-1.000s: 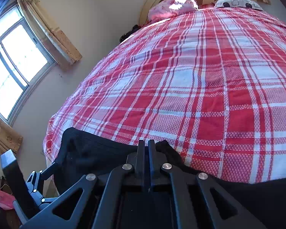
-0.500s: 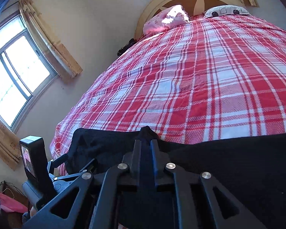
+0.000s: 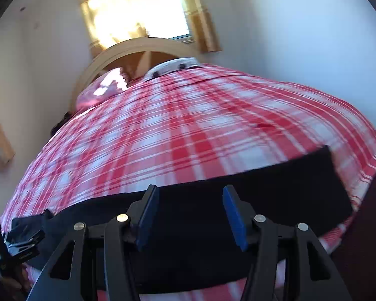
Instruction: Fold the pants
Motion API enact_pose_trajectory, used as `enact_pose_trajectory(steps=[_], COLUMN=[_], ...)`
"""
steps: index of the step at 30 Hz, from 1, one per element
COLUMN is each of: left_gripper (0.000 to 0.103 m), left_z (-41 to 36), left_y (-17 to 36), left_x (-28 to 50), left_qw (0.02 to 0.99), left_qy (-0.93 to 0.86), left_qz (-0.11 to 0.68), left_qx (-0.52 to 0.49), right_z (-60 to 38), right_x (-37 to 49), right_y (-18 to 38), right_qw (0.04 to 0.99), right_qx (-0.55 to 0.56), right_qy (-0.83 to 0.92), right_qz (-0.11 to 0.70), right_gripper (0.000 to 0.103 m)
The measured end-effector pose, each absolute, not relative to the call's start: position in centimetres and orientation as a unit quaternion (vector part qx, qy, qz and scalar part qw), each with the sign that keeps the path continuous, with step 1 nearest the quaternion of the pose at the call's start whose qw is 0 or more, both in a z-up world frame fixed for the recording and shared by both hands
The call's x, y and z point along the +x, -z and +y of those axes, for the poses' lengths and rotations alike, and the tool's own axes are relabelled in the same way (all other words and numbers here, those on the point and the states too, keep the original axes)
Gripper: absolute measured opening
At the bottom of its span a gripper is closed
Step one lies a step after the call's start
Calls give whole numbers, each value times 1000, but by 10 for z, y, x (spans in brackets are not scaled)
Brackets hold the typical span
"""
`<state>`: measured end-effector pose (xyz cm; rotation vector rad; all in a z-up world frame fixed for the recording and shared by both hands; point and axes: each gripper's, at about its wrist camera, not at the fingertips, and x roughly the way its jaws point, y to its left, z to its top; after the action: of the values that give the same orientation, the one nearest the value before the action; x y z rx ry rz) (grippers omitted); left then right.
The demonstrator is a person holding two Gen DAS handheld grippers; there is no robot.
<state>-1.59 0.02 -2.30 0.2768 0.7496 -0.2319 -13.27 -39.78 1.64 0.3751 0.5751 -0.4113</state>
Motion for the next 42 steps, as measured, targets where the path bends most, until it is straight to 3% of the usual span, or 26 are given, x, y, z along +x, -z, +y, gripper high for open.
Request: enact_pose_trajectory(steps=[6, 11, 26, 29, 31, 34, 38, 42], left_gripper=[103, 103, 103, 103, 103, 103, 103, 103], left_z=[-13, -12, -19, -19, -17, -16, -13, -4], left_y=[49, 49, 49, 49, 48, 47, 41, 29], left_x=[-16, -17, -18, -19, -19, -21, -24, -26], left_qw=[905, 906, 905, 906, 906, 906, 907, 916], left_qy=[92, 78, 63, 64, 66, 70, 80, 89], left_qz=[383, 393, 387, 386, 386, 387, 379, 363], left_qx=[162, 140, 163, 163, 159, 155, 164, 147], right_z=[-524, -569, -549, -554, -559, -562, -550, -508], right_x=[-226, -228, -195, -198, -198, -203, -199, -189], right_y=[10, 36, 57, 59, 61, 63, 51, 2], right_qw=[869, 856, 851, 849, 846, 846, 857, 895], right_qx=[276, 310, 313, 342, 348, 367, 340, 297], right_qy=[334, 313, 234, 232, 238, 231, 242, 204], right_qz=[238, 269, 351, 330, 326, 311, 302, 262], right_gripper=[55, 55, 57, 47, 31, 16, 12, 12])
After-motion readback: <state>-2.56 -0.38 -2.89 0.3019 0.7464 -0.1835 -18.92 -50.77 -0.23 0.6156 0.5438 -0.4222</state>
